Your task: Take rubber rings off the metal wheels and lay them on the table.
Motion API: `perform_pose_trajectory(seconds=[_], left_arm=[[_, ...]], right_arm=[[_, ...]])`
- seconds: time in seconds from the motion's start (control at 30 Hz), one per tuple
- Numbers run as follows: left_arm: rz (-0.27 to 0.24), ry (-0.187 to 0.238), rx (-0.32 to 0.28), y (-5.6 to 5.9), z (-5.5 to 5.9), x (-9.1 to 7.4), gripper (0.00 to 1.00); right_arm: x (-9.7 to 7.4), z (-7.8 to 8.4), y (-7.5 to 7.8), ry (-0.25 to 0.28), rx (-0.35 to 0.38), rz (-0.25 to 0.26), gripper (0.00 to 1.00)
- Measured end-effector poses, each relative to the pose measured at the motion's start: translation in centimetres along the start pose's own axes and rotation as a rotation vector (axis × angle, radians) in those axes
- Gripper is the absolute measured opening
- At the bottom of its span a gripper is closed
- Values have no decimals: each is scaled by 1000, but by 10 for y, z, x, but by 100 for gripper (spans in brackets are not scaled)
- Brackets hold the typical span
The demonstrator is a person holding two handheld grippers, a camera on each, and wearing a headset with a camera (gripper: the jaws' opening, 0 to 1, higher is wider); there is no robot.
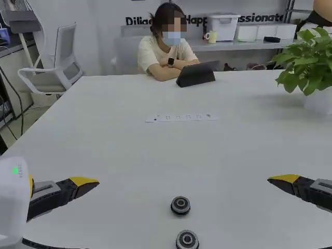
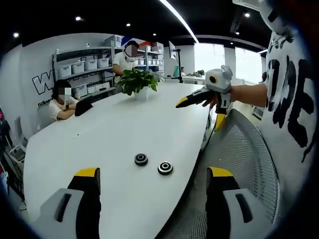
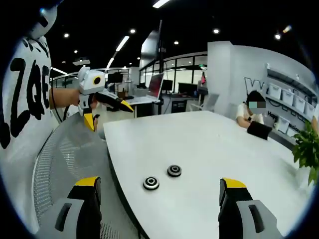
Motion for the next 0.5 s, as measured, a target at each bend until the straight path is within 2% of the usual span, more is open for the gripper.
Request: perform_pose_trajectory(seconds=[0.5], left_arm=[[-5, -4, 1, -1, 5, -2, 86]], right_arm=[[2, 1, -5, -17, -8, -6, 95]])
Point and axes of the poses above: the centre of the closed fingertips' face, and the gripper's own axes: x roughly forward along the fingers, y roughly to its right, z roughly out of its underside, the point moved 1 cm from there along -x, roughly backward along the fingers, and after that the axes turned 6 degrees about -z, right-handed, at the moved point
